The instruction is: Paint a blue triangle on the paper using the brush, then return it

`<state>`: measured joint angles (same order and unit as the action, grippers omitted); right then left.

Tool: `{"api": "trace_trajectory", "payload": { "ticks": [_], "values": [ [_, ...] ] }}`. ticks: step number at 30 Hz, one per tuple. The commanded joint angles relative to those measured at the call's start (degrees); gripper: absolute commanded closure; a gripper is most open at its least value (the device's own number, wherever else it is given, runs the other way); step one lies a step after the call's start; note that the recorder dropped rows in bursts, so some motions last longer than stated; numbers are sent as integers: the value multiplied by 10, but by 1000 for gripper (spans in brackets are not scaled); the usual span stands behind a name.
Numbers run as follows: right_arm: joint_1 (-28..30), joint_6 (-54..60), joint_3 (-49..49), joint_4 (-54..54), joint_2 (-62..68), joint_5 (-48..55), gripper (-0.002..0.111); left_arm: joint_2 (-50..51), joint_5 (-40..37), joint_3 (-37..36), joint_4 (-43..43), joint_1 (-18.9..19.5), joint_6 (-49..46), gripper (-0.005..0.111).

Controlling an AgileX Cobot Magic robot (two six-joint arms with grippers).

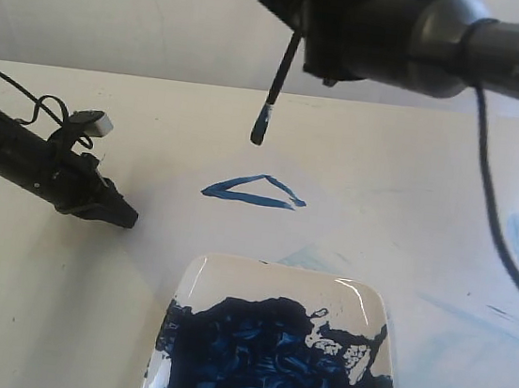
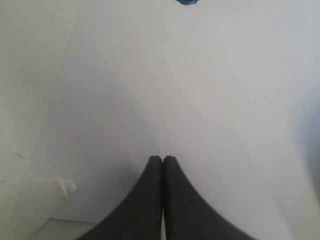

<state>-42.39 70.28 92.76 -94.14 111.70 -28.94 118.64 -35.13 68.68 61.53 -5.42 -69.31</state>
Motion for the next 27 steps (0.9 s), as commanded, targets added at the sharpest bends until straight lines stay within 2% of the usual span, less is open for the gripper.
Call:
{"api": "trace_trajectory", "payload": {
  "ticks": [1,5,8,18,27],
  "values": [
    [26,62,-2,-58,-16,23,108,1,1,1,1,1,0,107],
    [22,83,-2,-58,-2,38,108,1,4,1,1,1,0,107],
    [22,52,-2,-58,13,39,108,1,4,1,1,1,0,107],
    [22,-3,-2,-58,40,-35,108,1,4,1,1,1,0,107],
    [22,-12,-2,-58,54,-40,108,1,2,1,1,1,0,107]
  ]
}}
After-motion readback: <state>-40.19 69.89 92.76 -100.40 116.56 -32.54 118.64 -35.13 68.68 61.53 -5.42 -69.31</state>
